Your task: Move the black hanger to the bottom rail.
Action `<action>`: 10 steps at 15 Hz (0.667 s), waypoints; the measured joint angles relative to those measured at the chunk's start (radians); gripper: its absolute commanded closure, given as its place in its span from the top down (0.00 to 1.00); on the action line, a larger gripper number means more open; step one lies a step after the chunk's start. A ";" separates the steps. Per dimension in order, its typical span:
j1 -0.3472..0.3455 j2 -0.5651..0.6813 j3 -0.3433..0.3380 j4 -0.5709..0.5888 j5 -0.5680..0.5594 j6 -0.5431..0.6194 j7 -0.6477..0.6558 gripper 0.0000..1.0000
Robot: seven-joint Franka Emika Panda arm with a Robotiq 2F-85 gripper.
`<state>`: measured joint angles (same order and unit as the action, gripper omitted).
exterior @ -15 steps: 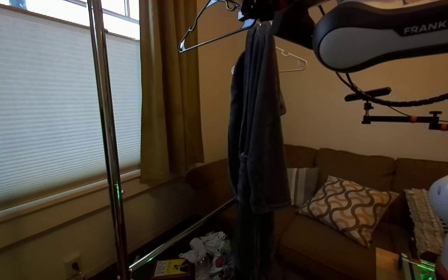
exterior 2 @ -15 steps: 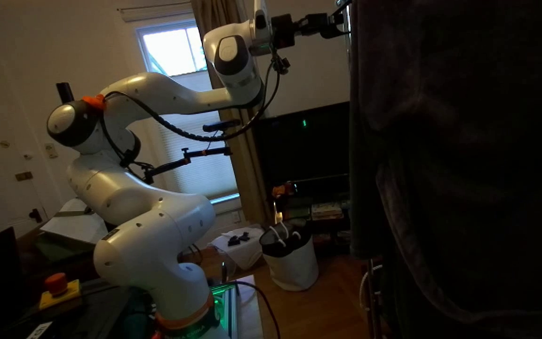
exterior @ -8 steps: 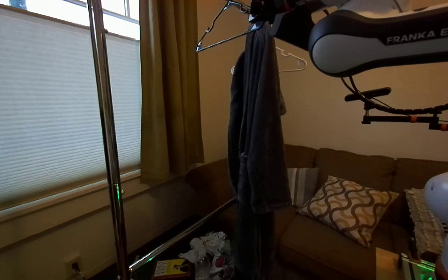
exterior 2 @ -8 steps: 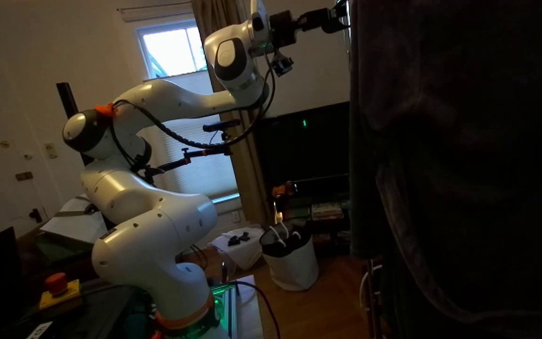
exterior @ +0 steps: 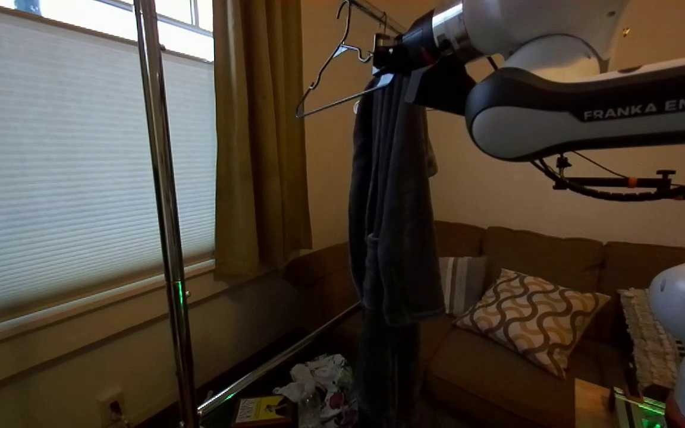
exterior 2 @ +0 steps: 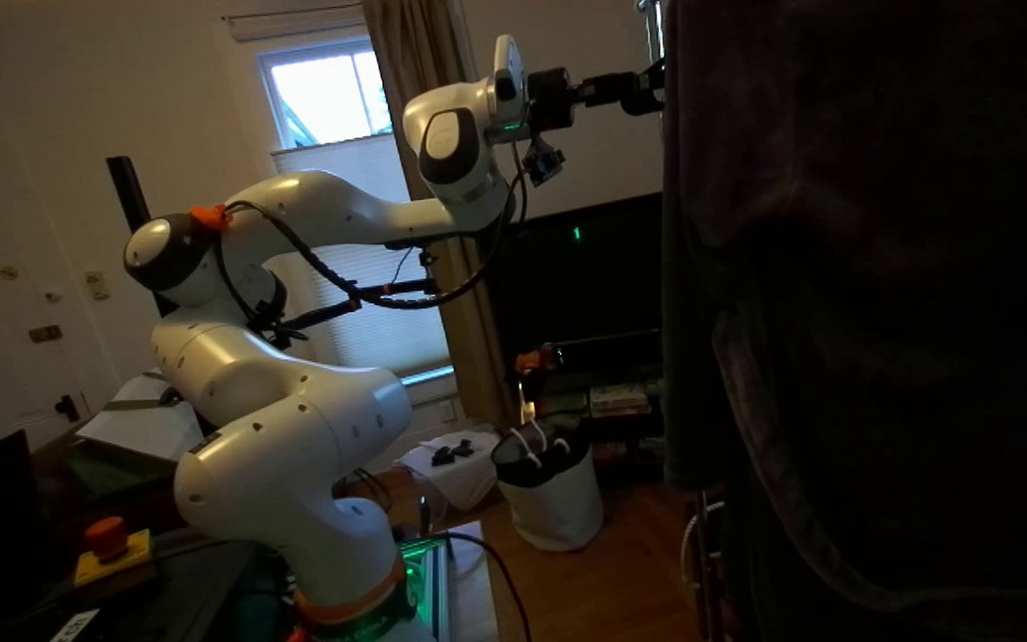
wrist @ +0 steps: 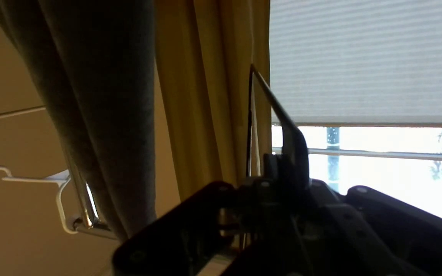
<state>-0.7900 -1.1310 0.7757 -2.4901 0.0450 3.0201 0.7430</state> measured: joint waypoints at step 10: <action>0.219 0.222 -0.059 -0.069 0.002 -0.106 -0.117 0.02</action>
<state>-0.5711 -0.9085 0.7164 -2.5592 0.0466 2.9142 0.6258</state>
